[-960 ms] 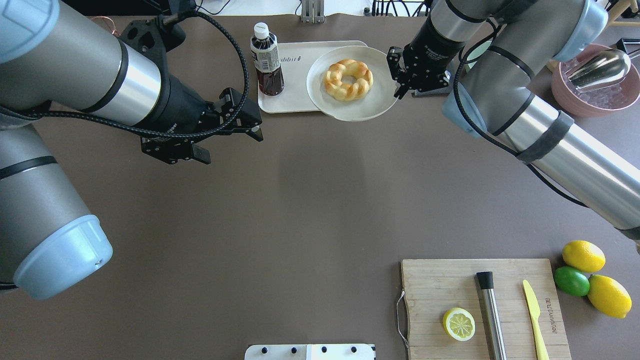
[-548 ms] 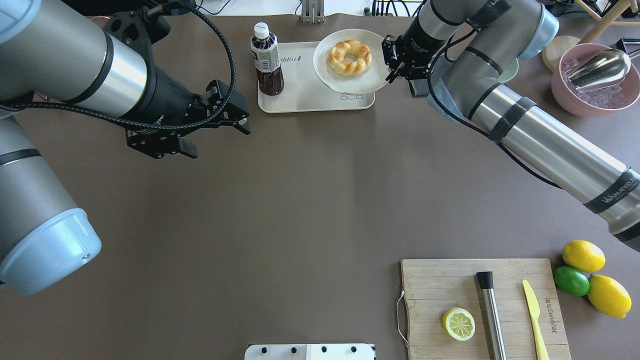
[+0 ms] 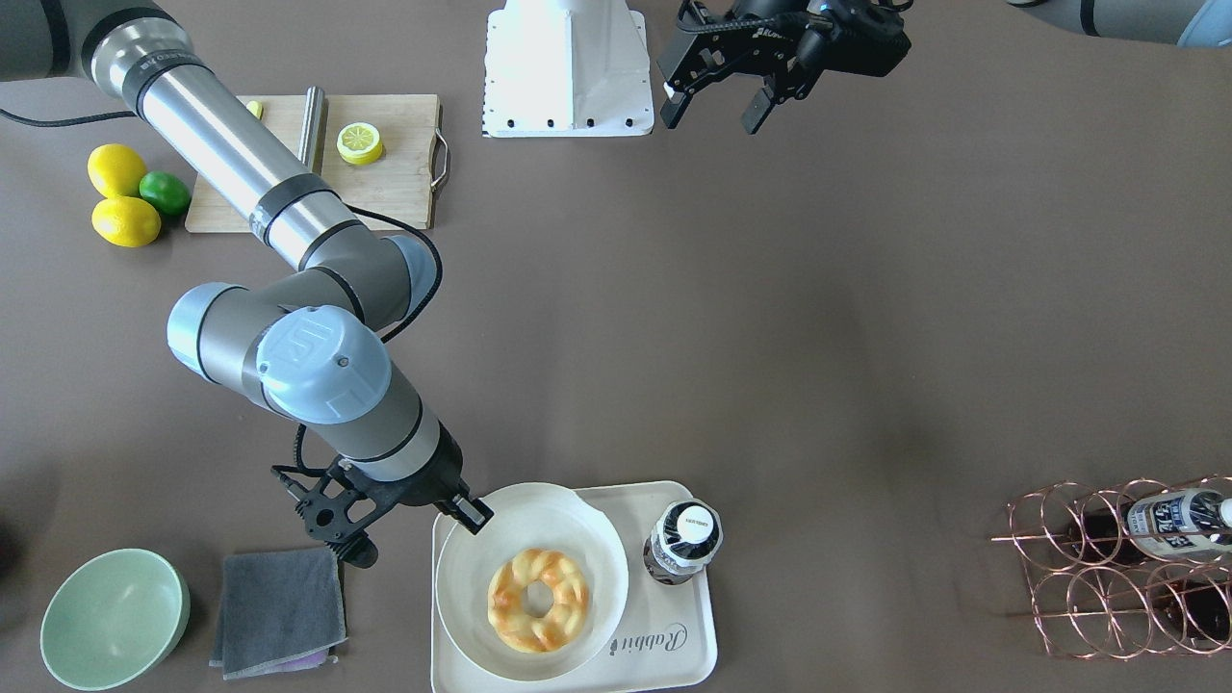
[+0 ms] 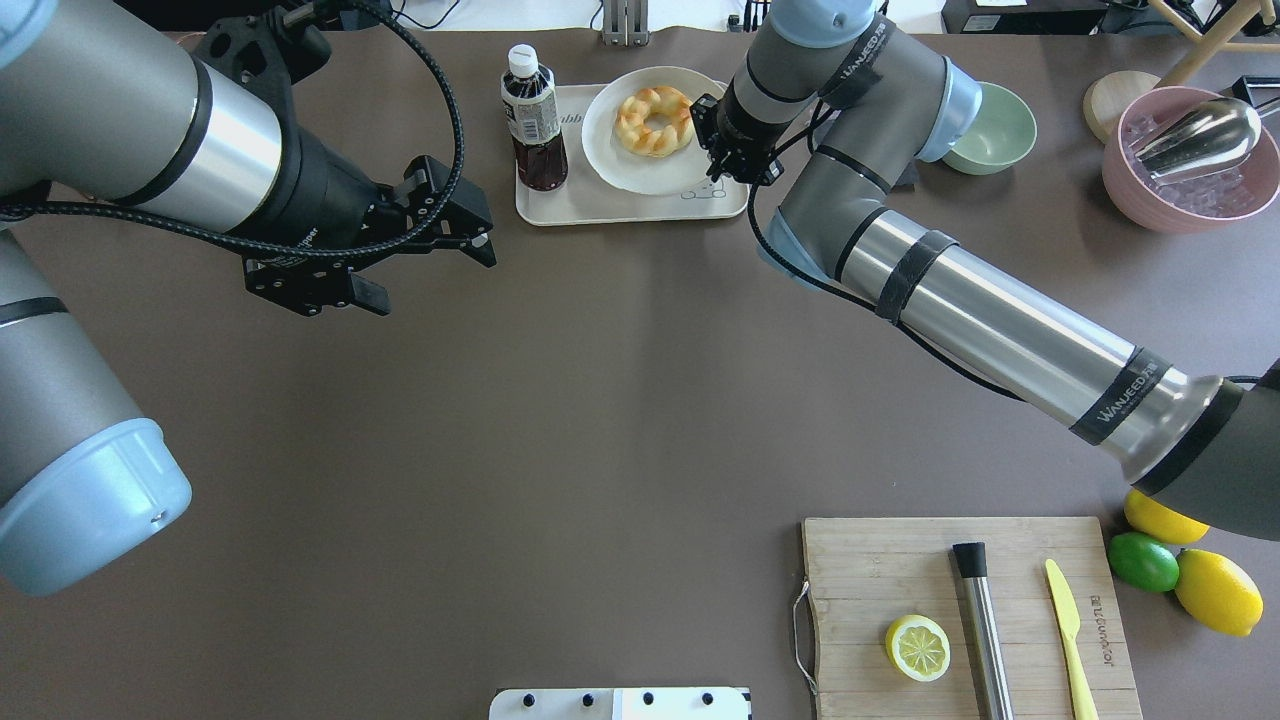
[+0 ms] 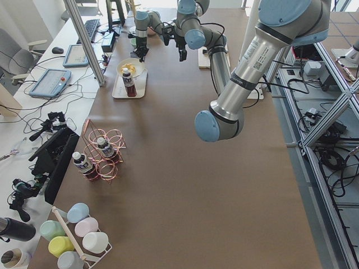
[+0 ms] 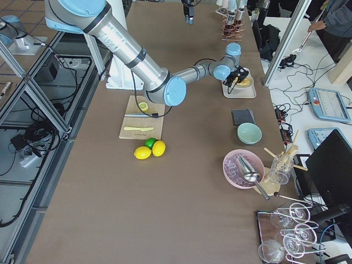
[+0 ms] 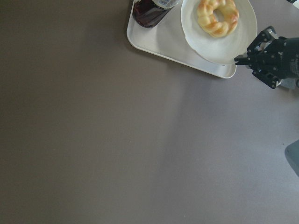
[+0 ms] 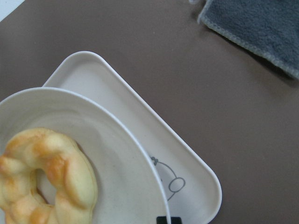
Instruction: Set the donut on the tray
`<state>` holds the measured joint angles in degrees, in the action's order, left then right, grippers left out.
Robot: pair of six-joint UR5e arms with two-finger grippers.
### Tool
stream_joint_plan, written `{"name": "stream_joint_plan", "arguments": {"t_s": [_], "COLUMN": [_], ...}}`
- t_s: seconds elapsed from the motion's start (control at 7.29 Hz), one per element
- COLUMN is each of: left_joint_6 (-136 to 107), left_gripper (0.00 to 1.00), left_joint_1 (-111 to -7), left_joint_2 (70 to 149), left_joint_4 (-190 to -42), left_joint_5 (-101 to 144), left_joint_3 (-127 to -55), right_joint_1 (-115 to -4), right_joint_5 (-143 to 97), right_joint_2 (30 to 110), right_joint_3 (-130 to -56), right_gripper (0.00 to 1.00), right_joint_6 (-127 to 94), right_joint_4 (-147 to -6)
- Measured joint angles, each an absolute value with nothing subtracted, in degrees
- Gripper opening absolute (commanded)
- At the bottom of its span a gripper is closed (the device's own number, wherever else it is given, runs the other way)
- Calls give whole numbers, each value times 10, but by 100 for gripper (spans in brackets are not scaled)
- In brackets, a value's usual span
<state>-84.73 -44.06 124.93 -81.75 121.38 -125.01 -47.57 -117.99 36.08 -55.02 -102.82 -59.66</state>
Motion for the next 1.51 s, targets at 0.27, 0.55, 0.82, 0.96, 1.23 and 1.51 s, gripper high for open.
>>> {"name": "stream_joint_plan", "arguments": {"t_s": [0.27,0.55,0.82,0.96,1.23,1.51], "left_joint_6": [-847,-847,-847,-844,-738,-568], "left_gripper": [97,97,97,97,97,97], "left_joint_1": [-439,-438,-439,-442,-479,-527], "left_joint_2": [1249,1249,1249,1248,1219,1198], "left_joint_4": [-812,-799,-797,-796,-767,-690], "left_joint_5": [1213,1212,1211,1211,1213,1215], "left_joint_3": [-1256,-1264,-1266,-1266,-1269,-1269], "right_joint_1": [-461,-465,-467,-473,-503,-521], "right_joint_5": [-1164,-1161,-1162,-1170,-1225,-1245], "right_joint_2": [353,334,319,316,323,360], "right_joint_3": [-535,-518,-505,-516,-602,-757], "right_gripper": [24,100,100,100,100,100], "right_joint_6": [-1044,-1081,-1094,-1081,-967,-814], "right_joint_4": [-597,-597,-598,-602,-703,-874]}}
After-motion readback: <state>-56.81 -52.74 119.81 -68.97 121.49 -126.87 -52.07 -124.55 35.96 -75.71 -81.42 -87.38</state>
